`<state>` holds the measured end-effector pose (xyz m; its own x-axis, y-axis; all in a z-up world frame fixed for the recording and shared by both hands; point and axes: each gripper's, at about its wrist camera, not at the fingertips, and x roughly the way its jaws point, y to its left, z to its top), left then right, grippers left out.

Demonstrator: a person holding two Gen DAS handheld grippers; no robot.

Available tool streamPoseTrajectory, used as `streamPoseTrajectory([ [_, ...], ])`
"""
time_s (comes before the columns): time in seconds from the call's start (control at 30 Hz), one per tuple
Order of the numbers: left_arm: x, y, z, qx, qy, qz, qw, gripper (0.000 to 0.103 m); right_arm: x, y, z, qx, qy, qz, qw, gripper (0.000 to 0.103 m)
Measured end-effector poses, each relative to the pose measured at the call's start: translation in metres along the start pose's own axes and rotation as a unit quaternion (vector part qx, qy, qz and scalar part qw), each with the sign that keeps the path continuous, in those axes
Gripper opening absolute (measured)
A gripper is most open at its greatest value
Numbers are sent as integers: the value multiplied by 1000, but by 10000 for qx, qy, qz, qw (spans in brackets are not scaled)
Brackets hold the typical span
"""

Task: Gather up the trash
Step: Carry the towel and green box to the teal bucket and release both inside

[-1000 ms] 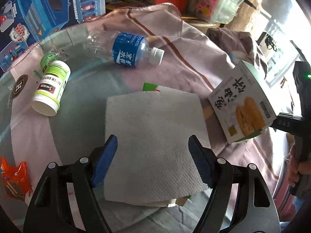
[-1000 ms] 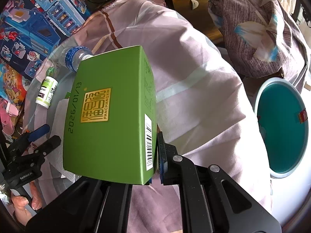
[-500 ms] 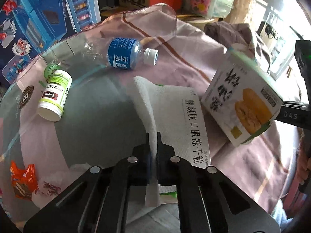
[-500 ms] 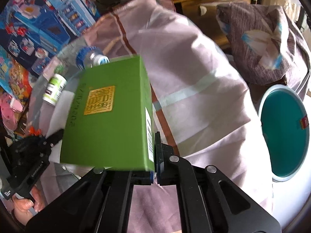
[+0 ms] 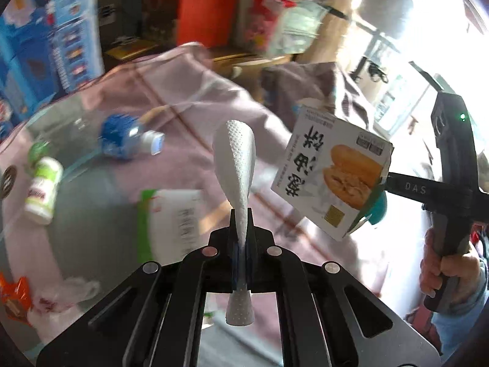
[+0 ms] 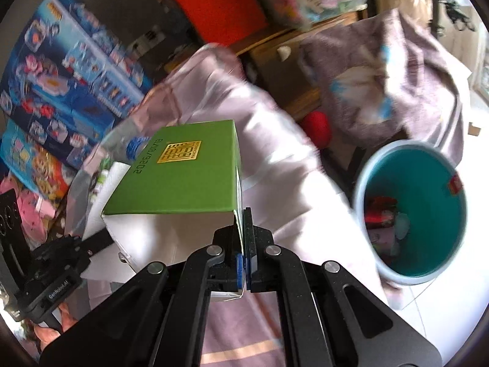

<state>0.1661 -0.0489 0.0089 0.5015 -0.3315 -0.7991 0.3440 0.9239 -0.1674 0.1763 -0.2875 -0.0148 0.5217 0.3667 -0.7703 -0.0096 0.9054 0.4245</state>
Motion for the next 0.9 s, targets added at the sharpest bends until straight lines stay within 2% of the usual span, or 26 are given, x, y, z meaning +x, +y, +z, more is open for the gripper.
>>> streamPoseTrajectory([
  [0.2, 26, -68, 21, 483, 114, -474, 9976, 4, -45, -75, 7, 458, -384, -501, 9970, 1],
  [0.37, 66, -130, 39, 775, 349, -909, 9922, 4, -72, -140, 3, 867, -483, -953, 9905, 1],
  [0.43, 84, -154, 42, 901, 479, -1035, 9894, 4, -76, -166, 1, 991, -443, -1170, 9872, 1],
  [0.63, 138, -205, 45, 1123, 922, -1212, 9819, 4, -68, -220, -9, 1315, -129, -1426, 9809, 2],
  [0.83, 187, -229, 47, 1187, 1303, -1205, 9769, 6, -48, -251, -16, 1507, 190, -1555, 9761, 6],
  [0.9, 201, -232, 48, 1187, 1422, -1128, 9762, 13, -43, -260, -17, 1582, 235, -1555, 9748, 11],
])
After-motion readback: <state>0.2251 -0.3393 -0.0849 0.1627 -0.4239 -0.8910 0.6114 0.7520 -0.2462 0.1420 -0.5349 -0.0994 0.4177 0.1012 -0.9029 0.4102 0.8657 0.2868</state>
